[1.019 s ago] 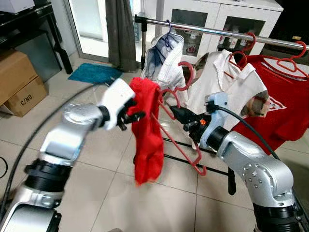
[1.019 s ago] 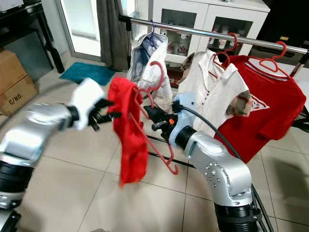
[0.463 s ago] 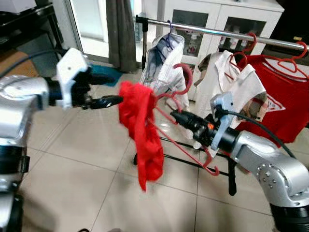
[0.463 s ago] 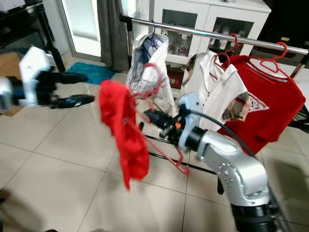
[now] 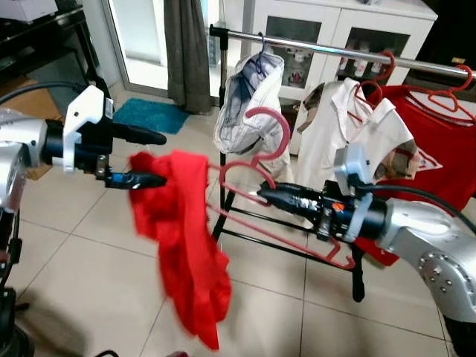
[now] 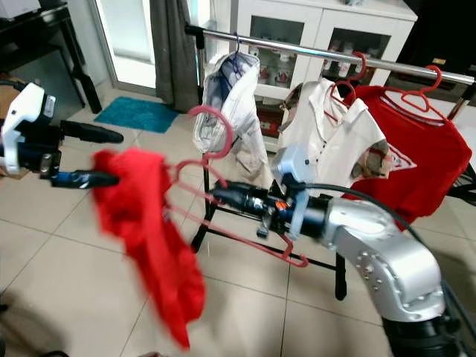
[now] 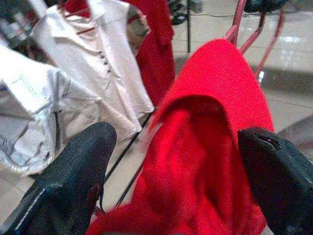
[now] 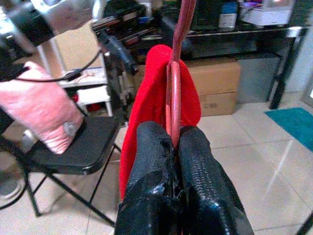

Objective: Hang hanger

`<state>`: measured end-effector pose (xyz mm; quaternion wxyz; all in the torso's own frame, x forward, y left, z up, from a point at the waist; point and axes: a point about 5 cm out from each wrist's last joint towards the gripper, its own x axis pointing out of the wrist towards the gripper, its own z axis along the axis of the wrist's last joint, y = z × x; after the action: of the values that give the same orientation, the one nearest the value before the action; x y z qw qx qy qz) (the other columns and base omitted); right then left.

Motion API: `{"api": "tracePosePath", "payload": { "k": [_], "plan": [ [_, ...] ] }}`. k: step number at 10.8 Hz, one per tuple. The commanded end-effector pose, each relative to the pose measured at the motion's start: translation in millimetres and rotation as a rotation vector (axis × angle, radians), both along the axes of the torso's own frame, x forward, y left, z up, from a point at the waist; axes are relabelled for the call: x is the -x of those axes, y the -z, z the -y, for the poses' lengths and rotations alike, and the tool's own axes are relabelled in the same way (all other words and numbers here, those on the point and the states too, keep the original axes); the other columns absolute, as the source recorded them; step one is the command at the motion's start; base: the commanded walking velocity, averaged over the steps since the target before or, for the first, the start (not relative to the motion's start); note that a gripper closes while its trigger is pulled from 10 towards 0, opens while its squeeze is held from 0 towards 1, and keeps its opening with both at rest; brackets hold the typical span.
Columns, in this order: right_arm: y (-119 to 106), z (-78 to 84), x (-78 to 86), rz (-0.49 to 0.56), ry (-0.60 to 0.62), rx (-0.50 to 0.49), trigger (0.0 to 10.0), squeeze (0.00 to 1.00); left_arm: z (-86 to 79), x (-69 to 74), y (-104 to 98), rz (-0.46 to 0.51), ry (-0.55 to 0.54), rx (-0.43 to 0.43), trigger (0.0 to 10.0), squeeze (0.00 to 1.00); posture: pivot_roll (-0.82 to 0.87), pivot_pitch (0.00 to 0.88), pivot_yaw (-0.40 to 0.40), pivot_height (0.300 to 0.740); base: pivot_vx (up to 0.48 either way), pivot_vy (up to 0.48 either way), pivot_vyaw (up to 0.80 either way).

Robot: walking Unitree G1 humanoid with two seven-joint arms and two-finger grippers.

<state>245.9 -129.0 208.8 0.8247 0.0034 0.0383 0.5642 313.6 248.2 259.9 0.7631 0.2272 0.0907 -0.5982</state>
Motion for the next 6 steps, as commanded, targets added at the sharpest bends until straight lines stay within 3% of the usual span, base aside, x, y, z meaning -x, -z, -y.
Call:
{"api": "tracePosePath", "payload": {
  "k": [1, 4, 5, 6],
  "plan": [
    [-10, -5.3, 7.0, 0.058, -0.071, -0.024, 10.0, 0.00, 1.9, 0.0, -5, 0.014, 0.047, -0.031, 10.0, 0.00, -0.10, 0.000, 0.000, 0.740, 0.000, 0.000, 0.00],
    [-12, -8.5, 11.9, 0.068, -0.138, -0.018, 10.0, 0.00, 13.7, -3.3, 4, -0.021, 0.122, -0.061, 10.0, 0.00, -0.10, 0.000, 0.008, 0.740, 0.000, 0.000, 0.00],
    [-13, -9.2, 12.0, 0.071, -0.146, -0.017, 10.0, 0.00, 18.5, -2.2, 7, -0.046, 0.148, -0.058, 1.5, 0.00, -0.11, 0.000, 0.007, 0.740, 0.000, 0.000, 0.00],
    [-13, -9.9, 11.6, 0.072, -0.152, -0.017, 10.0, 0.00, 22.7, -0.6, 10, -0.073, 0.169, -0.058, 0.0, 0.00, -0.11, 0.000, 0.006, 0.740, 0.000, 0.000, 0.00]
  ]
}}
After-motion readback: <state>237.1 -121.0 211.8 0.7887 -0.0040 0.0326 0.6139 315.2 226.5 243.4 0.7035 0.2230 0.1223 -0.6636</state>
